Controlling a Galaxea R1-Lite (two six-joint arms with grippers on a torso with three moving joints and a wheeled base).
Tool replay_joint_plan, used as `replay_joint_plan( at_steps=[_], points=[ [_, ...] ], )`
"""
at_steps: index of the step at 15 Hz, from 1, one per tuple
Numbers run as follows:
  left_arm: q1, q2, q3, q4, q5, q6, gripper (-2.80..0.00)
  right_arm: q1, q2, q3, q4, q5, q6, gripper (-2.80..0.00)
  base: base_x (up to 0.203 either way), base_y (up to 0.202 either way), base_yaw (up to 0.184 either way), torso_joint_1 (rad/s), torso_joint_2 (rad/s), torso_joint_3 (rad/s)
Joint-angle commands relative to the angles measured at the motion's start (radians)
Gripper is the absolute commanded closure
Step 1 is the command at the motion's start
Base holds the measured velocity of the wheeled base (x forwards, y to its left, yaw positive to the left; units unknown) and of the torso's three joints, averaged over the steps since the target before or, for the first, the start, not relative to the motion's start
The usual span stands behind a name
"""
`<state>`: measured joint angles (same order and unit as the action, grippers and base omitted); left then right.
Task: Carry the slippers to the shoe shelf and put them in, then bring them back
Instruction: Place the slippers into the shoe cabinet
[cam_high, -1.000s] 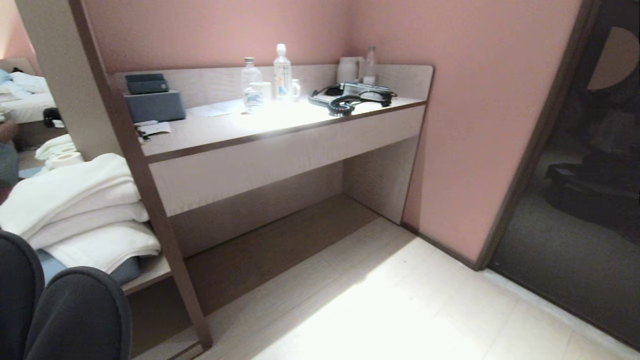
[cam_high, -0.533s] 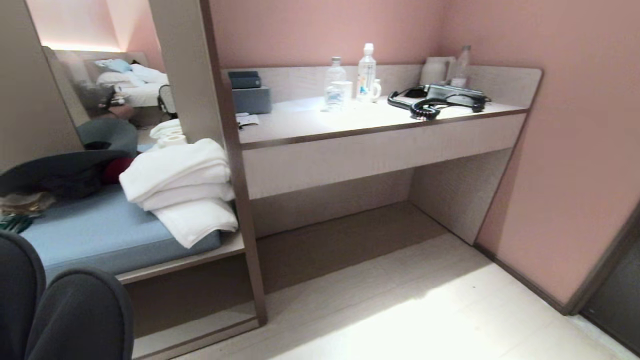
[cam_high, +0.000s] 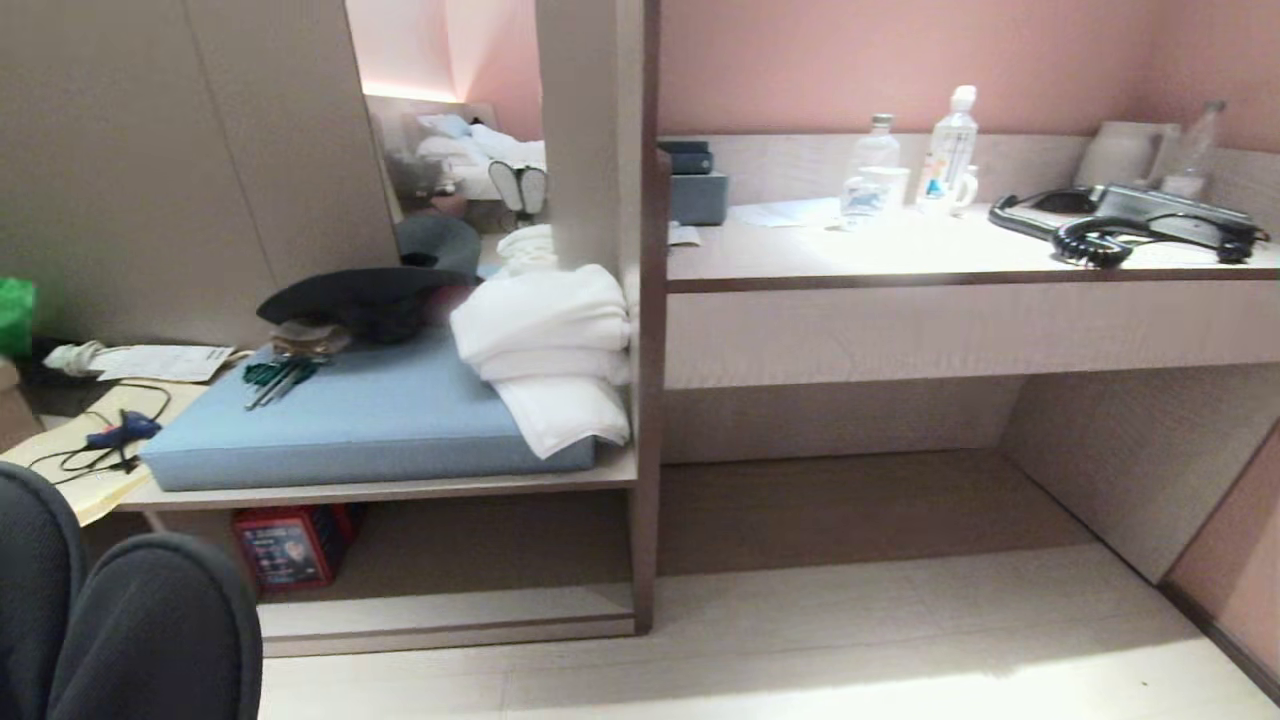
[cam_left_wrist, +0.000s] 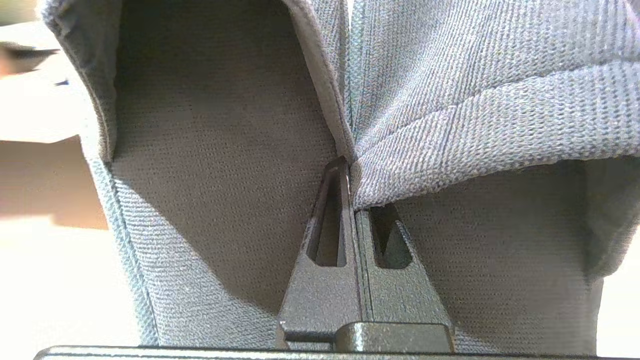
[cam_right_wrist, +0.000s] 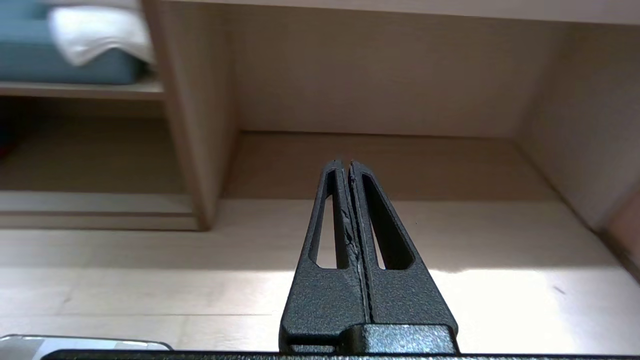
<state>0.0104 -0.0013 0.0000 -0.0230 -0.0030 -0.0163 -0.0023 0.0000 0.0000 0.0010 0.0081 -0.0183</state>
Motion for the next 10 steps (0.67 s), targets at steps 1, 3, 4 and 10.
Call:
replay_joint_plan(
  at_steps=[1, 3, 4, 10],
  points=[
    [0.0, 0.001, 0.008, 0.0, 0.0, 0.001, 0.0, -0.001, 0.002, 0.0, 0.001, 0.001, 0.0, 0.0, 0.002, -0.011, 0.163, 0.0, 0.0, -0.002],
    [0.0, 0.001, 0.008, 0.0, 0.0, 0.001, 0.0, 0.001, 0.002, 0.0, 0.0, 0.0, 0.0, 0.0, -0.004, -0.009, 0.115, 0.004, 0.0, 0.005],
    [0.0, 0.001, 0.008, 0.0, 0.0, 0.002, 0.0, -0.001, 0.002, 0.0, -0.001, 0.0, -0.001, 0.0, 0.0, 0.0, 0.0, 0.0, 0.0, 0.0],
    [0.0, 0.001, 0.009, 0.0, 0.0, 0.002, 0.0, 0.0, 0.002, 0.0, -0.001, 0.0, -0.002, 0.0, 0.0, 0.0, 0.0, 0.0, 0.0, 0.0]
  ],
)
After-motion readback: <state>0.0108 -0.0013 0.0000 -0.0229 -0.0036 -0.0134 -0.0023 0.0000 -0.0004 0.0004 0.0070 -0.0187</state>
